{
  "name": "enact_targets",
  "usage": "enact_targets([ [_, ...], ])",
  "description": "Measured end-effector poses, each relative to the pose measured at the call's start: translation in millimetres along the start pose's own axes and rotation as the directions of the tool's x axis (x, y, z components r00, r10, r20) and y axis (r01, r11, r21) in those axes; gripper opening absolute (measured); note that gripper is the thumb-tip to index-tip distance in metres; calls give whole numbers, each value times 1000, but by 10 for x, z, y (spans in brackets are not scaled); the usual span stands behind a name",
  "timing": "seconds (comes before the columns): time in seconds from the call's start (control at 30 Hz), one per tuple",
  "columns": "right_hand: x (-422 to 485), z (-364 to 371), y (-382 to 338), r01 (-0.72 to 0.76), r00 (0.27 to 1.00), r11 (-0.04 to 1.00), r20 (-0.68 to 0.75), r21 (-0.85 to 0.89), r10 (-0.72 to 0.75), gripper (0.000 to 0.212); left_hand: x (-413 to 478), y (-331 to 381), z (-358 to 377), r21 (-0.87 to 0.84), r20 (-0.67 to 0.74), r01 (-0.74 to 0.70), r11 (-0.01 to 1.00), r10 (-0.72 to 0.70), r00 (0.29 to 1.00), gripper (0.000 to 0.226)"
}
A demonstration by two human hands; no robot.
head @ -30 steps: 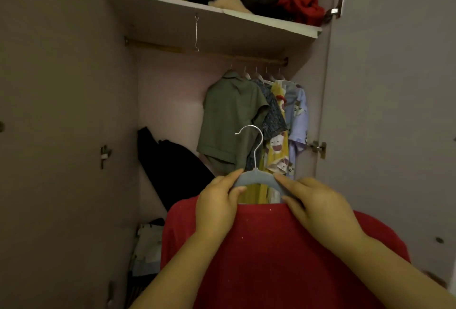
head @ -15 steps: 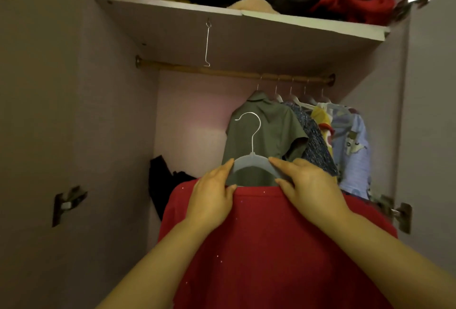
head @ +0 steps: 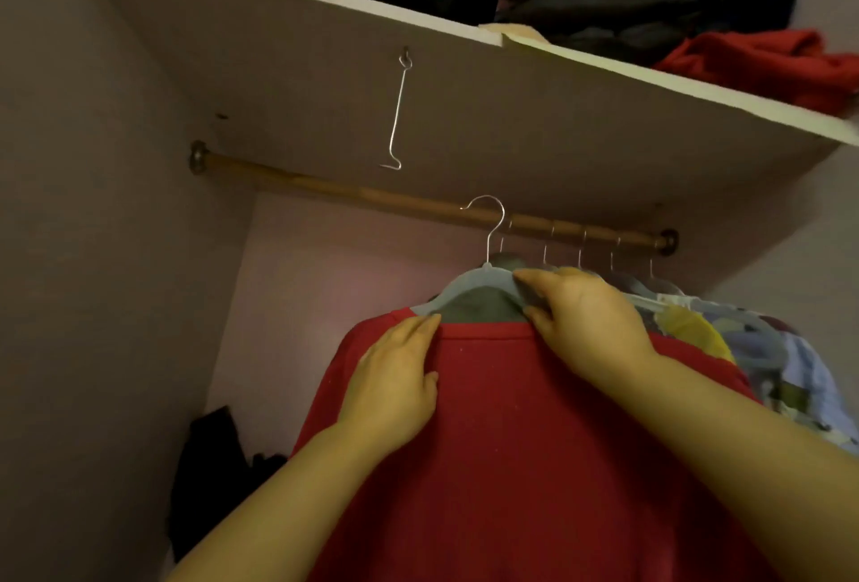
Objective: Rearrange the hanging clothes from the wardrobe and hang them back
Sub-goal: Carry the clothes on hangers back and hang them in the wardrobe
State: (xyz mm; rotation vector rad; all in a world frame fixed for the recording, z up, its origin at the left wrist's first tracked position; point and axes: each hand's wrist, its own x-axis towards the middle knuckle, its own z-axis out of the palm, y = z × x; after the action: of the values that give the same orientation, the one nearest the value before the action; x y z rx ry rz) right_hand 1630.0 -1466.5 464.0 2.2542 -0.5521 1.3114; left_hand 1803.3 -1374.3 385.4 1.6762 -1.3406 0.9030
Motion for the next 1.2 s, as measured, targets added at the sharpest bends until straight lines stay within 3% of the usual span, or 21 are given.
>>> enact_targets([
  [0.33,1110,672,3,-94,995,991,-55,-95,89,28,706,-741,445,28,20,1,1000,-1,1000,69],
  [0.6,1064,1246,-98,-99,995,991,11,-87,101,32,538,-1073,580,45,94,38,998,-42,995,66],
  [0.77,1147,1104,-37,-145,988,983,-73,-110,138,29,399,-1110,547,59,120,32,998,-39,992,64],
  [0.9,1257,958,-24,-234,972,967,8,-105,236,25,382,-1103,470,78,109,25,997,-33,994,64],
  [1.03,1189,1057,-207,-208,962,967,145,-148,229,30,376,-1047,422,73,105,45,996,-52,993,65],
  [1.2,1073,1055,-349,-167,971,967,138,-192,195,33,289,-1002,369,84,141,66,994,-78,987,66],
])
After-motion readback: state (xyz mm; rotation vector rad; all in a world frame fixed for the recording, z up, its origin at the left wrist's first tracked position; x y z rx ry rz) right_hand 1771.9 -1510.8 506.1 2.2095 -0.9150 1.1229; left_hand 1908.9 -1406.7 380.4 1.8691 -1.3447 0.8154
